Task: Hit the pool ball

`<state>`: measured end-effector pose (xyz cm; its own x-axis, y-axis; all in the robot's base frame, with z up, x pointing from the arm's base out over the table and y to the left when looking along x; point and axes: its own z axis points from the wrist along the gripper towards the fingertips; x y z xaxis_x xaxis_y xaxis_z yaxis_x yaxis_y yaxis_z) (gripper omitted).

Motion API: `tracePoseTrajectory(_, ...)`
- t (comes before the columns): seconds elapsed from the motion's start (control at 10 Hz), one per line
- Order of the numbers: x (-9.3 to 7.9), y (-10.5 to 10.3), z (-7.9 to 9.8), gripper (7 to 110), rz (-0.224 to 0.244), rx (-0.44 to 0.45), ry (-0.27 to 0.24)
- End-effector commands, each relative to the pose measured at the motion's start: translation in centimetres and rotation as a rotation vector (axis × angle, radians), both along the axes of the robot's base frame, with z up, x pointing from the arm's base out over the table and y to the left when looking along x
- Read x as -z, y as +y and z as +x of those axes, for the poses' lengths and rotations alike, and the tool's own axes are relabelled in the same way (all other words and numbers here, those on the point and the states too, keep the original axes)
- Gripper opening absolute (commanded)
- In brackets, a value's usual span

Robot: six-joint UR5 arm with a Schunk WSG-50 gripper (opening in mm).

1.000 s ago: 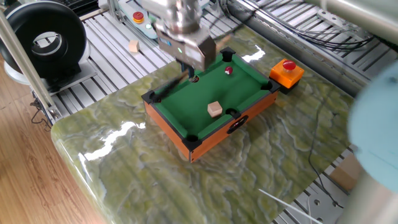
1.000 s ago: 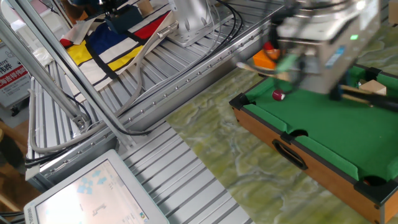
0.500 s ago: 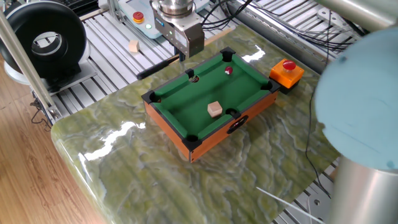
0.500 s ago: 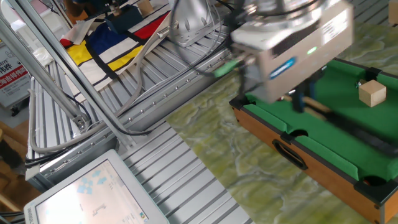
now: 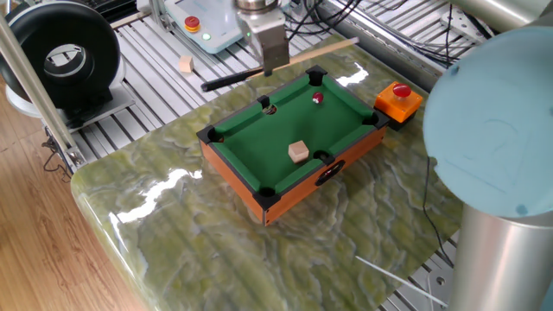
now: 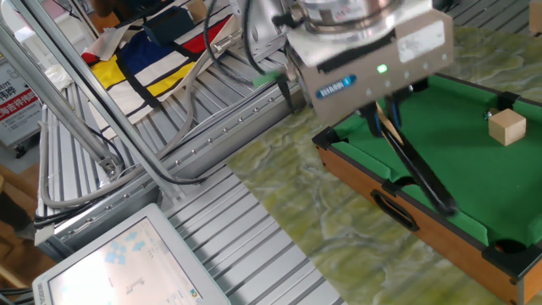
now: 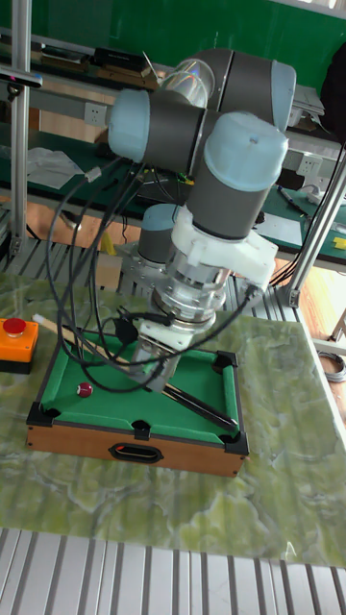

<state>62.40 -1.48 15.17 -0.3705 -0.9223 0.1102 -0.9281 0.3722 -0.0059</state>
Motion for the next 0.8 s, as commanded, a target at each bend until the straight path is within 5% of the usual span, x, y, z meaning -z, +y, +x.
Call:
tracePoseTrajectory(0.0,-1.0,-2.7,-1.3,7,-0.003,0.160,-0.014)
tracePoseTrajectory(0.3,0.1,-4.5,-0.8,7,-0.005,0.261,-0.064)
tracePoseTrajectory(0.5,0.4,-2.8,-0.5,7,0.049,0.291,-0.060)
tracePoseTrajectory(0.7,0.2,-4.1,0.8,7,0.005,0.242,-0.118)
